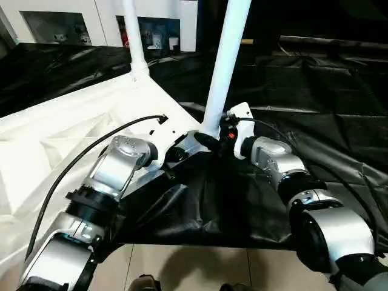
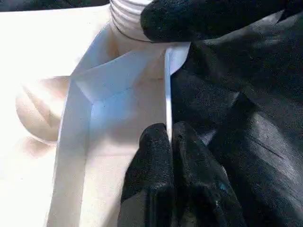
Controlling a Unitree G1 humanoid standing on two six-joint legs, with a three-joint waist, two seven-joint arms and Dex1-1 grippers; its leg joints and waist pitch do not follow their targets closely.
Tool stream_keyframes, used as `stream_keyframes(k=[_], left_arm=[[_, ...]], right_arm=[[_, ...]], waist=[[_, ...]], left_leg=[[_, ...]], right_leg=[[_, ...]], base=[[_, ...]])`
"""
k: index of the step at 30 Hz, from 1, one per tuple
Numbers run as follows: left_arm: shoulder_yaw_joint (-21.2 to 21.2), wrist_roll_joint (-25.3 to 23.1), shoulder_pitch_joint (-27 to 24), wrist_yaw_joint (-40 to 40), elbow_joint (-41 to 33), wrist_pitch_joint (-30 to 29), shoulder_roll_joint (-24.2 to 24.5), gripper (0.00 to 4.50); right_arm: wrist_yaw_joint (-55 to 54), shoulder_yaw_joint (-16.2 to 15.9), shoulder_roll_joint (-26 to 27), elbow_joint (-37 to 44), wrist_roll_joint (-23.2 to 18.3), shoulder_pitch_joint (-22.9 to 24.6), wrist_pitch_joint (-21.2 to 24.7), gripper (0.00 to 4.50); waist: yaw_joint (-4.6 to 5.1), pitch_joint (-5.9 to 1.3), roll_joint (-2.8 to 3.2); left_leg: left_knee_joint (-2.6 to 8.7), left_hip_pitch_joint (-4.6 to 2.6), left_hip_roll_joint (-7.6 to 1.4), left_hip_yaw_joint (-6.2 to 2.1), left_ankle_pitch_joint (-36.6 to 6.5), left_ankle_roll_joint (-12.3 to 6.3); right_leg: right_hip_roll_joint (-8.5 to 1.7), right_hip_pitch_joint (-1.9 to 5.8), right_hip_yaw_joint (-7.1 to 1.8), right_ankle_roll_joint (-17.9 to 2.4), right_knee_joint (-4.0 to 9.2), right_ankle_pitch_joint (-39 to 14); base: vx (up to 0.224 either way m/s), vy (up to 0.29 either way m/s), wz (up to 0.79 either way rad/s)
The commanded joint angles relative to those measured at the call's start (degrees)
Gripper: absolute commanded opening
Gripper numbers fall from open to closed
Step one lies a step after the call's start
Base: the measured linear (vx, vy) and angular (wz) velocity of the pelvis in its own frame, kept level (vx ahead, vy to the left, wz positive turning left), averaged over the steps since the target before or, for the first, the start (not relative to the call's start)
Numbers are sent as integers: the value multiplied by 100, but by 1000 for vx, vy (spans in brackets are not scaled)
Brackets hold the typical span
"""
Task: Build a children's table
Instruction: Insert table leg to table base
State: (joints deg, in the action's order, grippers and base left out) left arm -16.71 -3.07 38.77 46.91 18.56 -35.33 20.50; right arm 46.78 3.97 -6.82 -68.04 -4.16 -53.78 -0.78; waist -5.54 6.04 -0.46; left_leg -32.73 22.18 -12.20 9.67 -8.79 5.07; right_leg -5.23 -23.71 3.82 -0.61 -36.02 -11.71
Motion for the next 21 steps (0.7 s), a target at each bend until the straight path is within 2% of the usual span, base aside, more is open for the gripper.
stream_keyframes(k=[1,7,17,21], left_arm=[[-92,80,5,146,-227,178,50,0],[-115,90,-72,299,-287,227,187,0],[-244,89,-128,532,-386,284,277,0],[-304,101,-165,601,-469,266,302,0]], right_arm=[[228,-125,18,80,17,109,-21,399],[531,-156,-114,200,16,210,-62,399],[1064,-212,-303,441,17,414,-481,399],[1085,-223,-326,466,5,427,-591,399]], waist=[[-39,-549,62],[-57,-553,69],[-115,-556,69],[-115,-556,70]], left_leg=[[247,-73,-55,35,-370,-621],[229,-72,-57,36,-358,-647],[200,-69,-55,37,-276,-740],[204,-69,-61,32,-336,-724]], right_leg=[[-255,402,-202,-1947,251,767],[-245,392,-197,-1988,230,827],[-230,384,-191,-2027,205,973],[-242,386,-189,-2031,211,863]], base=[[0,0,0],[0,0,0],[0,0,0],[0,0,0]])
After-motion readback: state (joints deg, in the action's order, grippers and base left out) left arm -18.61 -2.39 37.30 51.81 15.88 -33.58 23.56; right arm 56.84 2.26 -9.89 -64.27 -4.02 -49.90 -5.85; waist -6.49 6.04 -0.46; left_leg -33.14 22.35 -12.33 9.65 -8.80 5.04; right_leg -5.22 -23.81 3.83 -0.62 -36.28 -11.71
